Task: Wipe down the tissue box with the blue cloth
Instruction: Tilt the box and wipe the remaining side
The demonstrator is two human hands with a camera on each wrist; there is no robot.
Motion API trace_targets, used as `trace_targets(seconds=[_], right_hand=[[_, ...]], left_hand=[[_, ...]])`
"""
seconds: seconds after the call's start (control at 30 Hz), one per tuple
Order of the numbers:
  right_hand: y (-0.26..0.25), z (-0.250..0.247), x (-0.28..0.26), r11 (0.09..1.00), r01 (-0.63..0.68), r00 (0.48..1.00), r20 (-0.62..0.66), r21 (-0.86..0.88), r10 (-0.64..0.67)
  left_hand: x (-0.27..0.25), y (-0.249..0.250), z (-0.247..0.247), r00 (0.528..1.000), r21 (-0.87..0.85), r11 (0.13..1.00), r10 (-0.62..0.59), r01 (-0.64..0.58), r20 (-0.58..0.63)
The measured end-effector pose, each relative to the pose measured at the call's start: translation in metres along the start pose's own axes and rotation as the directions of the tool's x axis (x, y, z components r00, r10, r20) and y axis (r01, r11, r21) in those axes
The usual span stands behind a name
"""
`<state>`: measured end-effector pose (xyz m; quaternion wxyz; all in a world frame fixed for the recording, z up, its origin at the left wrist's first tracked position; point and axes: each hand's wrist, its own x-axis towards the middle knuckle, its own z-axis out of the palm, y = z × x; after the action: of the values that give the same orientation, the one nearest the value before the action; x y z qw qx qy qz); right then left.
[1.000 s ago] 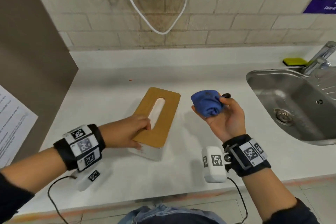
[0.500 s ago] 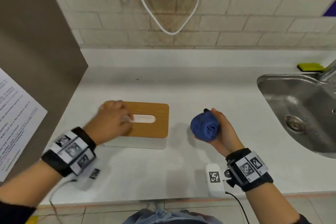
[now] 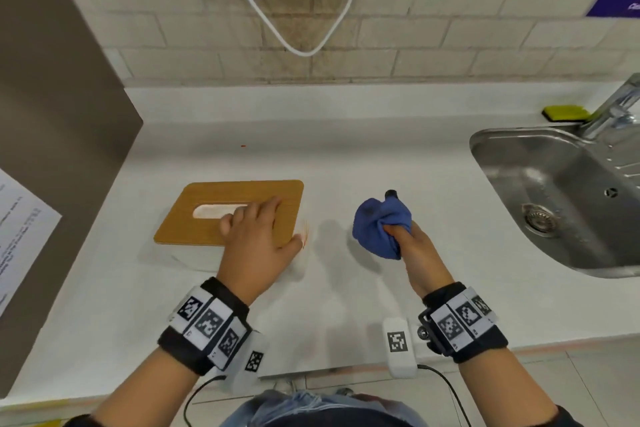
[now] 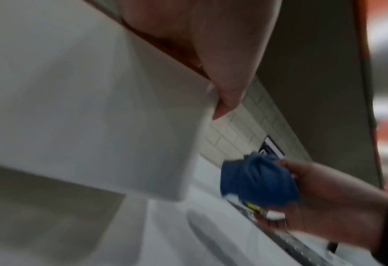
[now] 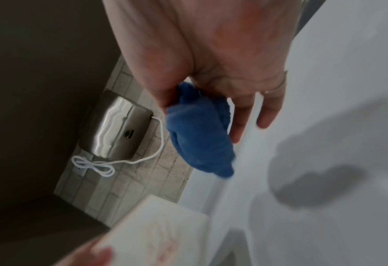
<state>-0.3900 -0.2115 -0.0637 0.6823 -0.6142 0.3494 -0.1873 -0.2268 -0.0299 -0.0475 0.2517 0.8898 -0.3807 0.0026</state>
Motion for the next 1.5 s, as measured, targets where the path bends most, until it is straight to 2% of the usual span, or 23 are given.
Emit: trace_targets(seconds=[0.1, 0.17, 0.23, 0.37, 0.43, 0.5, 0.57, 0.7, 0.77, 0.87, 0.97, 1.07, 1.17, 1.23, 1.3, 1.4, 1.5], right_hand=[[-0.007, 0.000, 0.003, 1.000, 0.018, 0.995, -0.099, -0.014, -0.019], [-0.016, 0.002, 0.000, 0.983, 0.159, 0.976, -0.133, -0.096, -0.171], [-0.031, 0.003, -0.006, 0.935, 0.309, 0.937, -0.114, -0.175, -0.331], [-0.063, 0.013, -0.013, 0.886, 0.456, 0.882, -0.093, -0.082, -0.463], [-0.079, 0.028, -0.015, 0.839, 0.544, 0.831, -0.120, -0.030, -0.543], [-0.085, 0.049, -0.014, 0.776, 0.628, 0.762, -0.157, -0.056, -0.628], [-0.083, 0.078, -0.011, 0.749, 0.658, 0.737, -0.138, -0.081, -0.662], [-0.061, 0.129, -0.004, 0.753, 0.645, 0.764, 0.119, -0.131, -0.634], [-0.054, 0.143, 0.003, 0.700, 0.679, 0.733, 0.153, -0.220, -0.663], [-0.064, 0.155, 0.004, 0.647, 0.722, 0.689, 0.169, -0.245, -0.705], [-0.071, 0.167, 0.004, 0.554, 0.784, 0.620, 0.311, -0.279, -0.720], [-0.073, 0.174, 0.007, 0.499, 0.819, 0.574, 0.430, -0.284, -0.697], [-0.072, 0.182, 0.004, 0.401, 0.879, 0.467, 0.634, -0.258, -0.616], [-0.072, 0.180, 0.001, 0.372, 0.900, 0.419, 0.692, -0.228, -0.588], [-0.074, 0.172, 0.002, 0.417, 0.891, 0.415, 0.687, -0.177, -0.596], [-0.074, 0.155, 0.005, 0.491, 0.859, 0.452, 0.662, -0.144, -0.598], [-0.070, 0.133, 0.012, 0.514, 0.845, 0.494, 0.586, -0.148, -0.643]], left_hand=[[0.010, -0.010, -0.036, 0.997, -0.250, 0.967, 0.054, -0.041, 0.049], [0.018, -0.024, -0.046, 0.988, -0.461, 0.887, 0.100, -0.036, 0.116], [0.025, -0.035, -0.051, 0.975, -0.597, 0.801, 0.158, -0.034, 0.157], [0.034, -0.036, -0.065, 0.957, -0.774, 0.633, 0.215, 0.016, 0.196], [0.040, -0.039, -0.070, 0.955, -0.801, 0.597, 0.209, 0.048, 0.212], [0.045, -0.042, -0.073, 0.956, -0.826, 0.559, 0.194, 0.076, 0.219], [0.050, -0.045, -0.075, 0.958, -0.839, 0.536, 0.184, 0.091, 0.221], [0.058, -0.050, -0.076, 0.949, -0.855, 0.507, 0.203, 0.110, 0.243], [0.063, -0.054, -0.077, 0.949, -0.863, 0.490, 0.194, 0.125, 0.248], [0.070, -0.058, -0.082, 0.946, -0.873, 0.463, 0.186, 0.155, 0.267], [0.076, -0.059, -0.088, 0.934, -0.870, 0.475, 0.234, 0.134, 0.272], [0.084, -0.067, -0.091, 0.916, -0.883, 0.431, 0.251, 0.185, 0.314], [0.091, -0.072, -0.091, 0.904, -0.853, 0.486, 0.253, 0.190, 0.346], [0.094, -0.074, -0.090, 0.901, -0.853, 0.484, 0.255, 0.196, 0.352], [0.095, -0.076, -0.091, 0.896, -0.854, 0.486, 0.273, 0.186, 0.350], [0.096, -0.076, -0.091, 0.895, -0.851, 0.494, 0.278, 0.180, 0.350], [0.095, -0.075, -0.090, 0.899, -0.853, 0.495, 0.278, 0.168, 0.338]])
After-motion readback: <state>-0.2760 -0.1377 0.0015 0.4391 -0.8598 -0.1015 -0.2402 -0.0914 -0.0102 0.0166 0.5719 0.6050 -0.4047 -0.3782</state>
